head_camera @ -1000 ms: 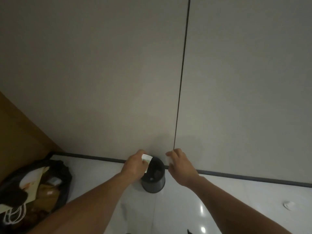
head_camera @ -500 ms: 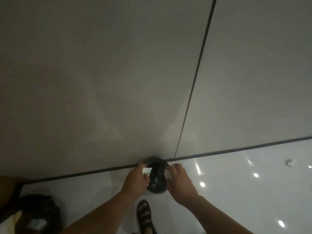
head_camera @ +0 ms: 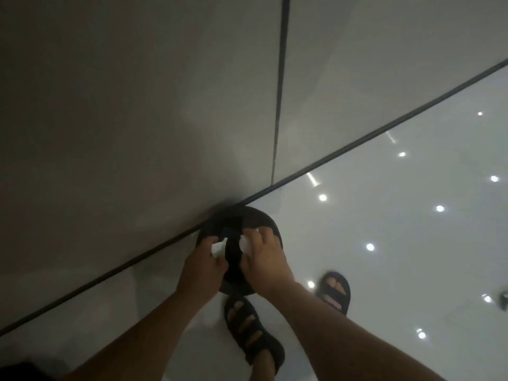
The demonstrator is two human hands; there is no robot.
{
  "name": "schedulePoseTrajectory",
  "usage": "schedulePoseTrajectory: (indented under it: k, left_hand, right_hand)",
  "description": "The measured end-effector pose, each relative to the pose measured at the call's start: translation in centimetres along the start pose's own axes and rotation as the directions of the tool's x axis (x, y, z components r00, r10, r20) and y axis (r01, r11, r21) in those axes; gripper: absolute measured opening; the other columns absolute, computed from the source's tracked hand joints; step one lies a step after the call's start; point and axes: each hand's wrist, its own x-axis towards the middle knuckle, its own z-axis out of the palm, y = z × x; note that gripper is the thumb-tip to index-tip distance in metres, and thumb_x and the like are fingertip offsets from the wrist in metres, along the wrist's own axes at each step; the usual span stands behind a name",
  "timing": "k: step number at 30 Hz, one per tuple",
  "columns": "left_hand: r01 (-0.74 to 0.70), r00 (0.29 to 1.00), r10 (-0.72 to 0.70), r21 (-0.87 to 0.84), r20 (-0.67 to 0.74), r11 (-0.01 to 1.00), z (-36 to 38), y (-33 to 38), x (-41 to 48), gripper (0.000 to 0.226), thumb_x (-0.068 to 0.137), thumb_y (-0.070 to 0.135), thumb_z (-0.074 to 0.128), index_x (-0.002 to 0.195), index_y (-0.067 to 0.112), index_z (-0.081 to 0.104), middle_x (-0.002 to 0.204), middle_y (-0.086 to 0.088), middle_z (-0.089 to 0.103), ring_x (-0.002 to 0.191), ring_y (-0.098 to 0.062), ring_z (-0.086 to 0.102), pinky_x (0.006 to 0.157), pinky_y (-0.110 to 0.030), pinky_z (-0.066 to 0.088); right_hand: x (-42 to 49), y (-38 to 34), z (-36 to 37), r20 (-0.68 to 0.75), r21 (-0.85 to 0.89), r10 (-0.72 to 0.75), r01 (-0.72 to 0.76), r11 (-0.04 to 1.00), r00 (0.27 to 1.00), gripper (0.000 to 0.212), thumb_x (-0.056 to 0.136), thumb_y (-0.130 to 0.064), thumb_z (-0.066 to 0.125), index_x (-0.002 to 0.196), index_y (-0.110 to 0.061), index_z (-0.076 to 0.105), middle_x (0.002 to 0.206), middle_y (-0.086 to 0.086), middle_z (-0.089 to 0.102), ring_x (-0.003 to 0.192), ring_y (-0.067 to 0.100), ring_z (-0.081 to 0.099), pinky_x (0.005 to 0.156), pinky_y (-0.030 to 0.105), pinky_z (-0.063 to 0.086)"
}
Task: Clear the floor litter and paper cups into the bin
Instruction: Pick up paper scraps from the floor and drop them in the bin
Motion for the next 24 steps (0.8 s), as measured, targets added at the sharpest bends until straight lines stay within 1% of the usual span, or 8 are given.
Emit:
schedulePoseTrajectory:
  k: [1,3,5,7,11,16,20,24]
  left_hand:
    - [-0.005,1.0,0.005,0.0,0.018,1.0,0.9,-0.7,1.0,0.036,0.091,0.019,0.061,0.125,0.018,0.052,0.093,0.015,0.056,0.072,0.006,0.047,0.053,-0.008,0.038]
    - [-0.007,0.998,0.006,0.004,0.066,1.0,2.2,-2.2,2.4,0.045,0.091,0.02,0.061,0.134,0.02,0.046,0.104,0.01,0.058,0.081,0.004,0.049,0.063,-0.008,0.037]
    - [0.015,0.995,-0.017,0.024,0.102,1.0,3.1,-3.2,3.1,0.055,0.091,0.018,0.06,0.142,0.02,0.038,0.127,0.0,0.056,0.101,-0.006,0.054,0.081,-0.016,0.041]
    - [0.048,0.994,-0.053,0.051,0.092,0.998,3.4,-3.9,3.2,0.06,0.091,0.017,0.06,0.145,0.019,0.033,0.14,-0.005,0.046,0.121,-0.017,0.05,0.09,-0.023,0.039]
    - [0.066,0.992,-0.076,0.1,0.097,0.993,3.0,-3.1,1.6,0.064,0.091,0.02,0.059,0.147,0.019,0.028,0.141,-0.008,0.04,0.122,-0.022,0.049,0.089,-0.024,0.039]
    - [-0.015,0.995,-0.002,0.167,0.103,0.986,0.9,2.2,-1.3,0.065,0.09,0.023,0.058,0.148,0.02,0.027,0.145,-0.007,0.036,0.126,-0.02,0.044,0.088,-0.021,0.036]
    - [-0.165,0.982,0.131,0.267,0.139,0.95,-2.1,8.7,-4.7,0.065,0.09,0.023,0.056,0.148,0.016,0.027,0.147,-0.009,0.034,0.131,-0.024,0.038,0.1,-0.032,0.039]
    - [-0.24,0.964,0.184,0.331,0.193,0.913,-4.4,14.9,-9.7,0.063,0.091,0.028,0.054,0.147,0.016,0.028,0.148,-0.009,0.031,0.134,-0.026,0.032,0.108,-0.042,0.036]
  right_hand:
    - [0.9,0.6,1.3,0.003,0.005,0.008,-0.008,1.0,1.0,0.053,0.095,-0.032,0.052,0.145,-0.027,0.034,0.147,0.004,0.03,0.131,0.025,0.035,0.108,0.041,0.037]
    - [2.3,1.4,3.4,0.02,0.012,0.01,-0.01,1.0,1.0,0.056,0.095,-0.035,0.054,0.146,-0.03,0.031,0.15,0.003,0.025,0.135,0.026,0.028,0.11,0.044,0.033]
    - [2.9,2.2,4.9,0.024,-0.002,0.015,-0.015,1.0,1.0,0.062,0.094,-0.04,0.056,0.148,-0.034,0.025,0.154,0.002,0.017,0.14,0.027,0.017,0.115,0.047,0.027]
    - [2.6,2.9,5.7,0.009,-0.004,0.019,-0.019,1.0,1.0,0.064,0.094,-0.043,0.055,0.149,-0.036,0.023,0.156,0.001,0.012,0.143,0.026,0.009,0.116,0.047,0.021]
    - [0.2,4.0,5.3,-0.013,-0.037,0.013,-0.014,0.999,1.0,0.063,0.094,-0.038,0.053,0.149,-0.034,0.024,0.157,0.002,0.015,0.144,0.024,0.01,0.117,0.043,0.022]
    - [-3.6,4.9,0.9,-0.02,-0.059,0.086,-0.087,0.994,0.996,0.067,0.091,-0.044,0.053,0.149,-0.037,0.02,0.157,-0.001,0.015,0.144,0.025,0.014,0.117,0.044,0.025]
    - [-7.1,3.7,-5.1,-0.066,-0.103,0.114,-0.121,0.987,0.991,0.068,0.09,-0.054,0.051,0.147,-0.041,0.016,0.158,-0.002,0.015,0.145,0.026,0.015,0.113,0.047,0.028]
    - [-12.0,2.1,-12.7,-0.111,-0.182,0.087,-0.107,0.978,0.99,0.068,0.09,-0.055,0.05,0.149,-0.037,0.021,0.157,0.001,0.019,0.143,0.027,0.019,0.11,0.047,0.033]
